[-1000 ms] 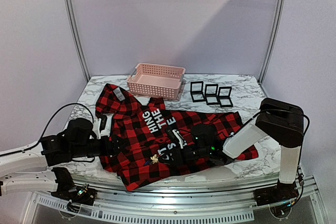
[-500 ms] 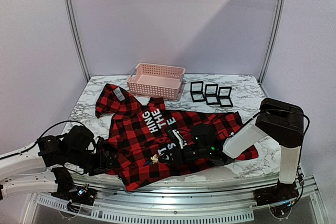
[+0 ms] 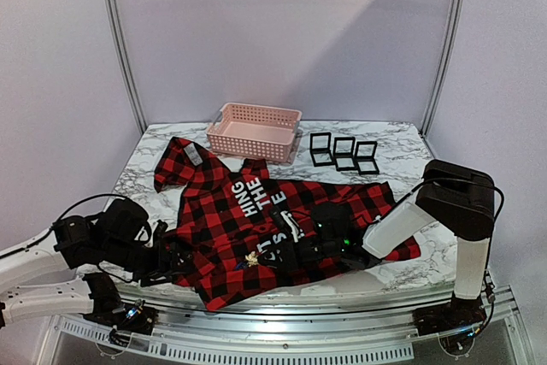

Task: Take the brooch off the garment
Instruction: Remove the brooch from the flattened clothing.

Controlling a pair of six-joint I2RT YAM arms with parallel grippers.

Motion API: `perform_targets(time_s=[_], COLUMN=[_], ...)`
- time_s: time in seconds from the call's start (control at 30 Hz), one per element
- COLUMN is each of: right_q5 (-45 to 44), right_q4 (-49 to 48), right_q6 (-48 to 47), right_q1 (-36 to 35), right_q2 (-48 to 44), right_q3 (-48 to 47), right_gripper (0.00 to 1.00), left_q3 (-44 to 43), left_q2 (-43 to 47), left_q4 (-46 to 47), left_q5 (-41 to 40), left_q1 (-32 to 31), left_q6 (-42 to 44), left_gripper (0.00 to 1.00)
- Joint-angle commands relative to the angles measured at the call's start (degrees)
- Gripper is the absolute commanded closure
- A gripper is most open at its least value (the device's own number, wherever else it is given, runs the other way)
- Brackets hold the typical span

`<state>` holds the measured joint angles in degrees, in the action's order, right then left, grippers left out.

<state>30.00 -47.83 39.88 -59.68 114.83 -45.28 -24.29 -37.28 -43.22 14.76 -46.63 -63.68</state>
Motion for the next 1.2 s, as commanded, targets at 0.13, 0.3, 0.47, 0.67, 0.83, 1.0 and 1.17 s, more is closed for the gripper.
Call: perform_targets(time_s=[0.13, 0.3, 0.47, 0.67, 0.83, 1.0, 1.17], right_q5=[-1.1, -1.2, -1.1, -1.2, -1.2, -1.2, -1.2], right_q4=[0.3, 0.2, -0.2, -0.2, -0.2, -0.2, -0.2], right_q6=[-0.4, -0.2, -0.2, -0.2, -0.2, -0.2, -0.2], right_q1=[-0.3, -0.3, -0.3, -0.3, -0.3, -0.3, -0.3], right_q2=[-0.8, -0.8, -0.6, -0.7, -0.7, -0.7, -0.7], right_q3=[0.2, 0.3, 0.2, 0.5, 0.5, 0.5, 0.4], right_gripper=[1.0, 1.0, 1.0, 1.0, 1.0, 1.0, 1.0], left_q3=[-7.8, -8.5, -5.9, -3.0, -1.1, -1.0, -2.0], left_q2=[-5.2, -8.2, -8.1, -8.1, -9.3, -12.0, -13.8], left_q4=[-9.5, -6.1, -0.3, 8.2, 12.8, 12.5, 12.0], left_q5=[-3.0, 2.9, 5.2, 5.3, 5.6, 4.9, 3.6], left_q1=[-1.2, -3.7, -4.9, -6.6, -7.7, -8.9, -9.2], left_q6=[7.3, 6.3, 2.9, -1.5, -3.2, -2.2, -0.6], left_gripper=[0.28, 0.32, 0.29, 0.29, 0.33, 0.37, 0.37])
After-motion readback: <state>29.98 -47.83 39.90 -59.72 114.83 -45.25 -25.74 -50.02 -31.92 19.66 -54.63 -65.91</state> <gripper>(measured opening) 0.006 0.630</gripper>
